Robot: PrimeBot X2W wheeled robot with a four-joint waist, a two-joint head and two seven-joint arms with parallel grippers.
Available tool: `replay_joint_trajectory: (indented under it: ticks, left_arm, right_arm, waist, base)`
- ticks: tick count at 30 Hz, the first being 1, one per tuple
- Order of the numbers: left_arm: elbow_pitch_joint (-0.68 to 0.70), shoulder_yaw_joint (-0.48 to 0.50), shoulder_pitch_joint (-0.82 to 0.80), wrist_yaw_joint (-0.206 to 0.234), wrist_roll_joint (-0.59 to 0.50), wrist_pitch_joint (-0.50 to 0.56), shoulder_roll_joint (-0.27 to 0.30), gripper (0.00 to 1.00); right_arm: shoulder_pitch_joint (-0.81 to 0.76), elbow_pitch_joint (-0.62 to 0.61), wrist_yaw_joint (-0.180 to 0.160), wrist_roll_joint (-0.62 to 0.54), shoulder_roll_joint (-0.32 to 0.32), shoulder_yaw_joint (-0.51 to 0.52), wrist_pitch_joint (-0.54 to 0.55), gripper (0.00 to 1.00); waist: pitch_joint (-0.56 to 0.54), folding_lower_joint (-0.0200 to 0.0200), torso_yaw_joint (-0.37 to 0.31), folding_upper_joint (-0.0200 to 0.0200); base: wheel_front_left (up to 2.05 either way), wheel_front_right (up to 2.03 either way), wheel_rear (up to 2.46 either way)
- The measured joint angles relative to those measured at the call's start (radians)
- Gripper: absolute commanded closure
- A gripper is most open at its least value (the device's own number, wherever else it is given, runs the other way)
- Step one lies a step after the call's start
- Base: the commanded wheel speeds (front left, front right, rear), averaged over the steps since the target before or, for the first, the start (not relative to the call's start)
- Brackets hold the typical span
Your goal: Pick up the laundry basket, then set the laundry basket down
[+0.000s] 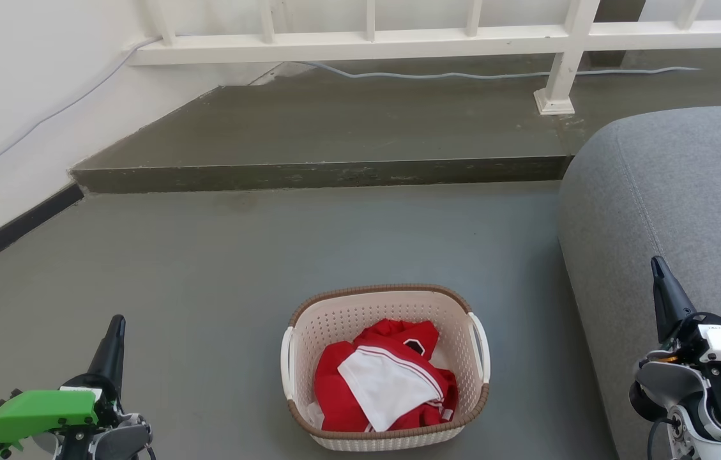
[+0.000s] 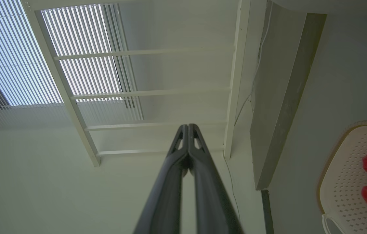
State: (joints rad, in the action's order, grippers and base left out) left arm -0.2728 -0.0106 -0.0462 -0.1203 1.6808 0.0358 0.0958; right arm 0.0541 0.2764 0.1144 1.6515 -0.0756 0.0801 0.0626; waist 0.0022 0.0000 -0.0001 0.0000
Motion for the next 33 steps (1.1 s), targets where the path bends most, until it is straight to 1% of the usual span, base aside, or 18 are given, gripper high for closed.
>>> replay_joint_trajectory:
  ticks: [33]
  left_arm:
    - [-0.003,0.004,0.000,-0.002,0.000,0.004,-0.001,1.00]
  right_arm:
    - [0.000,0.004,0.000,0.000,0.002,0.002,0.001,1.00]
  waist:
    - [0.000,0.0000,0.000,0.0000]
  base:
    - [0.00,0.00,0.00]
